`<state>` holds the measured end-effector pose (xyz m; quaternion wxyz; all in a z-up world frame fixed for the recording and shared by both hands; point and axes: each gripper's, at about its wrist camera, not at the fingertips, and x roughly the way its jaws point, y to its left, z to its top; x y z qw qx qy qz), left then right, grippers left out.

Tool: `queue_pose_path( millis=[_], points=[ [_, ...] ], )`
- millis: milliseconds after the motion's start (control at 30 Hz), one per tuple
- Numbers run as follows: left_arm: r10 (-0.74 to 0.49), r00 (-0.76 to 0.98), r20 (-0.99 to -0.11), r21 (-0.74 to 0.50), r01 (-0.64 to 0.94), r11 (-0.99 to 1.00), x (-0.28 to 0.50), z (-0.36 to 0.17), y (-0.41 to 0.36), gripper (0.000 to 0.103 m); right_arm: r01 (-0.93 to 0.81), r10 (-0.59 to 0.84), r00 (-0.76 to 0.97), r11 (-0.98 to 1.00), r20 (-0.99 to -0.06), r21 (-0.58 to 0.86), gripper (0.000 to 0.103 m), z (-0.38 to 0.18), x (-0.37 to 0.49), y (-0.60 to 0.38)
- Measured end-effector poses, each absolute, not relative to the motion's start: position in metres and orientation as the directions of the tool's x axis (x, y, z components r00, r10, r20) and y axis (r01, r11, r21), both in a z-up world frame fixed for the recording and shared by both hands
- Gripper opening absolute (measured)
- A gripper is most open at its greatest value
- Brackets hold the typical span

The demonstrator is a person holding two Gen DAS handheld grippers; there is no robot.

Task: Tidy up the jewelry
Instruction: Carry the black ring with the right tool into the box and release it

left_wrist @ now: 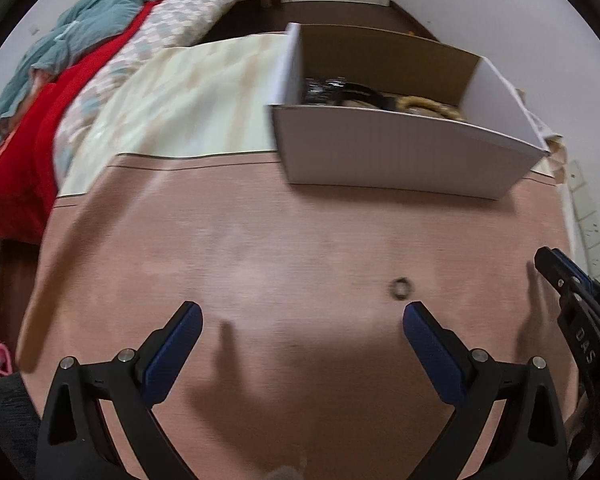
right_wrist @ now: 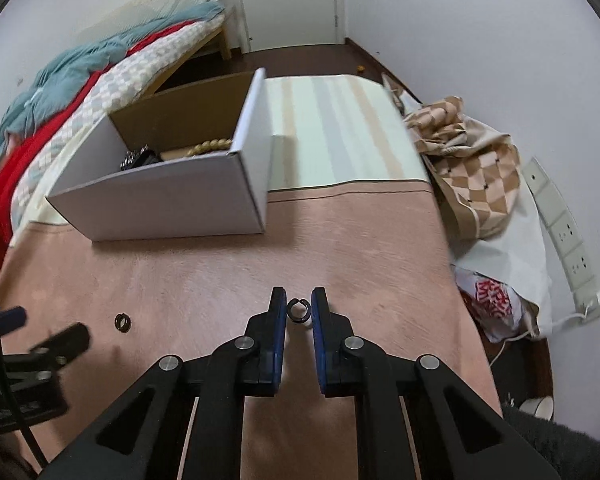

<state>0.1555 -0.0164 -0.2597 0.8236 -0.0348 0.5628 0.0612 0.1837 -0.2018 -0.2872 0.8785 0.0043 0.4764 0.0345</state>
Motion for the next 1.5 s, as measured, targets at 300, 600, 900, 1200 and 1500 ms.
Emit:
queue_pose_path(
  millis=[300, 600, 900, 1200, 1500],
  points=[
    [-0.004, 0.344, -0.939, -0.028, -0.065, 0.997, 0.166, -0.271, -0.052, 0.062, -0.027, 0.056, 0.551, 0.998, -0.833, 0.049, 0.013, -0.278, 0.174, -0.217],
    [-0.039, 0.384, -0.923, -0.049, -0.015, 0.999, 0.164, -0.261, -0.065, 0.009, -0.009, 0.058, 0.572, 0.998, -0.818, 0.065, 0.013, -0.268, 0.176, -0.221],
    [-0.086, 0.434, -0.897, -0.093, 0.004, 0.996, 0.165, -0.234, -0.053, 0.009, -0.027, 0.112, 0.599, 0.992, -0.793, 0.121, 0.013, -0.239, 0.174, -0.22],
    [-0.184, 0.466, -0.865, -0.213, -0.011, 0.977, 0.216, -0.177, -0.016, 0.009, -0.142, 0.309, 0.555, 0.95, -0.773, 0.278, 0.013, -0.194, 0.235, -0.191],
    [-0.233, 0.359, -0.904, -0.267, -0.046, 0.963, 0.294, -0.201, 0.01, 0.01, -0.201, 0.343, 0.363, 0.937, -0.866, 0.287, 0.013, -0.227, 0.329, -0.152]
  ],
)
